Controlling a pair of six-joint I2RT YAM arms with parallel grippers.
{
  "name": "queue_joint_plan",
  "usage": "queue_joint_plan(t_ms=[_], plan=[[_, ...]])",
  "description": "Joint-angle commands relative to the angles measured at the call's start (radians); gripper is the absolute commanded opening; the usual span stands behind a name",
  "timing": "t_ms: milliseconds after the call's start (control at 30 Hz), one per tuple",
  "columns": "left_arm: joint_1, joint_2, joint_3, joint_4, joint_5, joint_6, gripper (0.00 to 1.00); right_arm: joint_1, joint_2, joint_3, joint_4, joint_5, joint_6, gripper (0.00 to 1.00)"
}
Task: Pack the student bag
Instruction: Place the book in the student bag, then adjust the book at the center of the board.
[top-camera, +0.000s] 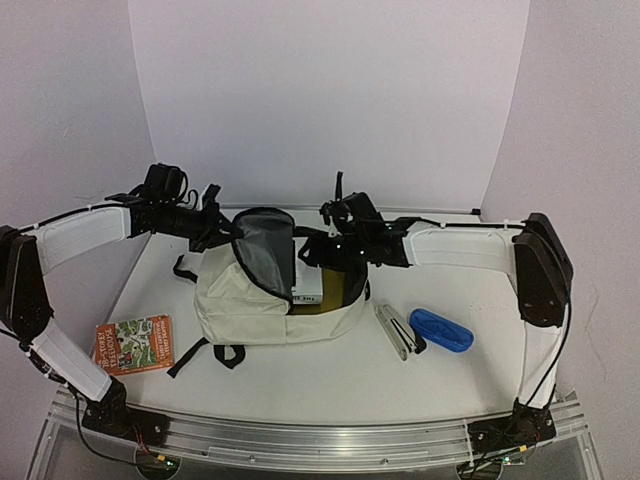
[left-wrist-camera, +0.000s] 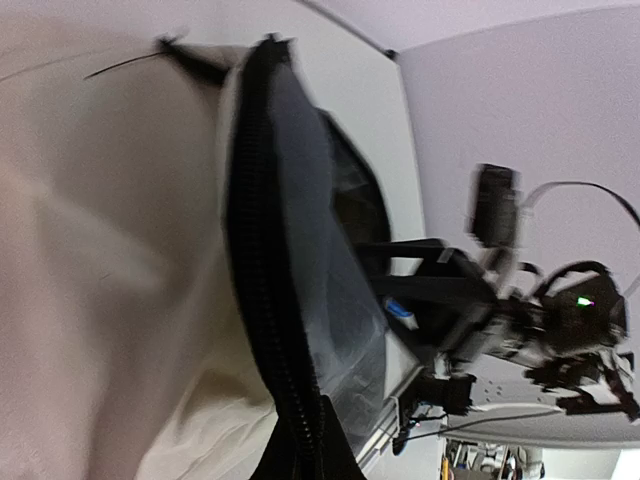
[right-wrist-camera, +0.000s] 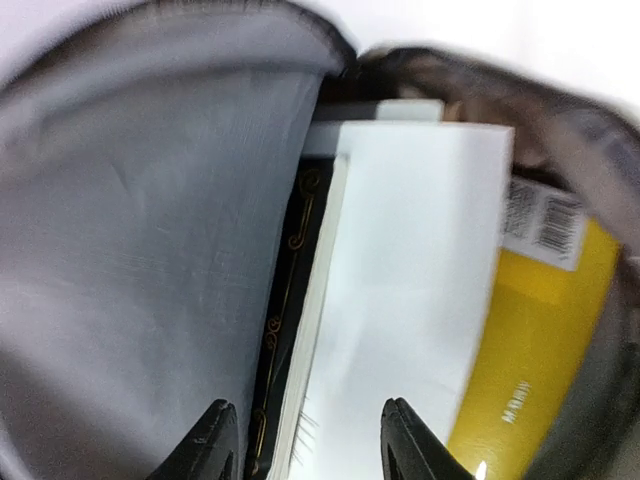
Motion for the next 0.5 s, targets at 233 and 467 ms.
queue_joint_plan(t_ms=[233,467], plan=[[0.115,-0.146,-0.252,-0.162,-0.296,-0.037,0.43,-0.048,-0.226,-0.097,0.018,0.17,-0.078,0.56],[0.224,-0.241,-0.365,-0.191,-0.44,-0.131,0.99,-0.048,-0.261,-0.133,0.02,0.167,-0.095,0.62]])
